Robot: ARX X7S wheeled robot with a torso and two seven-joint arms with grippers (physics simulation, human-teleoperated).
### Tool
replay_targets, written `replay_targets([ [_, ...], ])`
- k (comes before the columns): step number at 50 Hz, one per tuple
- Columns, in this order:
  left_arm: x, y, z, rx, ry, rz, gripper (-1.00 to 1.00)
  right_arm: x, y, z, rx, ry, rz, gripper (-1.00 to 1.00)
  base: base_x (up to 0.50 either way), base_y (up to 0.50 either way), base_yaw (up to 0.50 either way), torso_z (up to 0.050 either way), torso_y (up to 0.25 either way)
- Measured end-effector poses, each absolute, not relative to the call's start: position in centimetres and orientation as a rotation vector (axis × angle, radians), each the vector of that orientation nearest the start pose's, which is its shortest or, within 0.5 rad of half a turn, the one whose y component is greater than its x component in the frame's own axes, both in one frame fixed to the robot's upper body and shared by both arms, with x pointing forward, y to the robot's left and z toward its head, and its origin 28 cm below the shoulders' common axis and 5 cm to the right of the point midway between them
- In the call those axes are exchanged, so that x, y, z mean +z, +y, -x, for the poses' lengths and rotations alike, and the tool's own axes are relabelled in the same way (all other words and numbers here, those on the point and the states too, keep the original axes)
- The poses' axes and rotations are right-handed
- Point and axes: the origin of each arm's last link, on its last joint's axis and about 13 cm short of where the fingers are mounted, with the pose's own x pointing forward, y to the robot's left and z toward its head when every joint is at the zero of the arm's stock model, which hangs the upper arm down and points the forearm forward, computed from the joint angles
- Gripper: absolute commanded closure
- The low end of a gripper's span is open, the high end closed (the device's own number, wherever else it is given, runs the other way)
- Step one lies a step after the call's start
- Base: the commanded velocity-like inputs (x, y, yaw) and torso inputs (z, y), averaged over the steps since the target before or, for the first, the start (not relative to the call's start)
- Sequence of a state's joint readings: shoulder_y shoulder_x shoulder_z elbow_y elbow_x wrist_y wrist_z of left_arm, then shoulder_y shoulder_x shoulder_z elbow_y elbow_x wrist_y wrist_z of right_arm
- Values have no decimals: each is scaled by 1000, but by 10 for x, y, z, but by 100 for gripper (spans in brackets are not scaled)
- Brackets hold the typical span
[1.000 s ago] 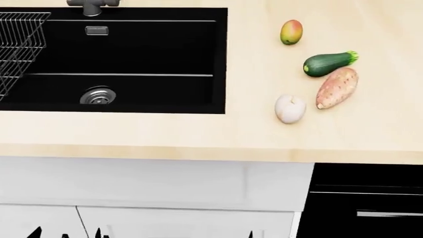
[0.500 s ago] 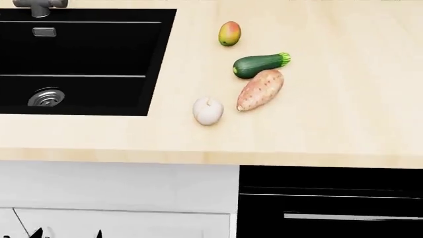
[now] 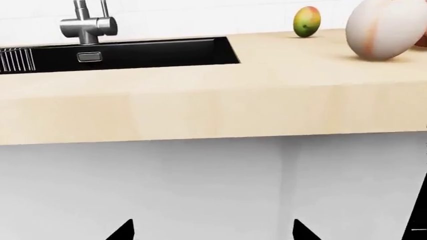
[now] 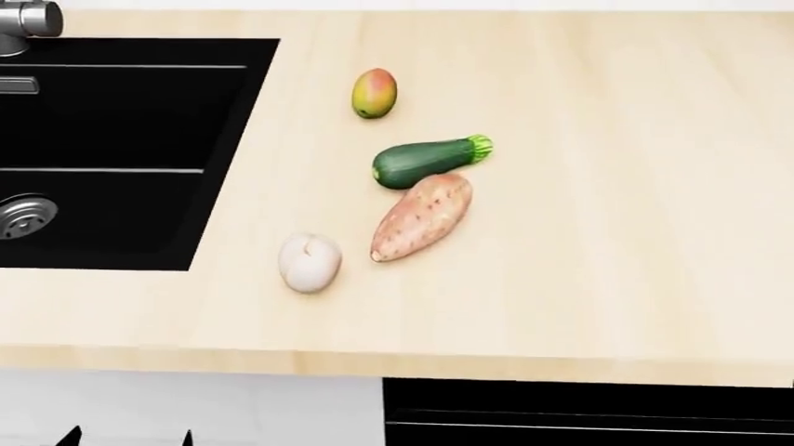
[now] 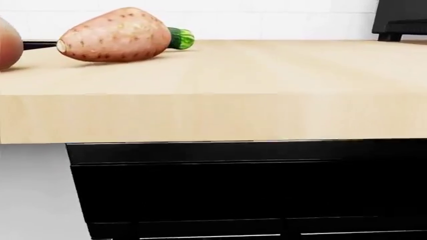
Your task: There is a mixed pile of frozen fruits and vegetables on the counter. Locate all the frozen vegetables and place the items in a bowl on the counter. Take all the frozen fruits and defrost them in a running sink.
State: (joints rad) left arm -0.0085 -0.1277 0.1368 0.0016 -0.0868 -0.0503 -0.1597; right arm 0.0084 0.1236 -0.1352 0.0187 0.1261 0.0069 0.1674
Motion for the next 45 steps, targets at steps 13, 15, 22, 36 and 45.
replay_targets([
  [13,11,210,-208,19,48,-55,-100,9,-99,-210,-37,34,7,-100,29,0,0,0,0],
  [15,11,210,-208,18,46,-53,-100,9,-99,-210,-37,34,8,-100,0,0,0,0,0],
  [22,11,209,-208,13,33,-36,-100,8,-99,-210,-33,39,10,-100,0,0,0,17,0],
  [36,14,210,-207,4,-4,-8,-100,8,-99,-211,-38,40,18,-100,0,0,0,50,0],
  [45,14,210,-206,-1,-10,-5,-100,8,-99,-211,-40,43,21,-100,0,0,0,50,0],
])
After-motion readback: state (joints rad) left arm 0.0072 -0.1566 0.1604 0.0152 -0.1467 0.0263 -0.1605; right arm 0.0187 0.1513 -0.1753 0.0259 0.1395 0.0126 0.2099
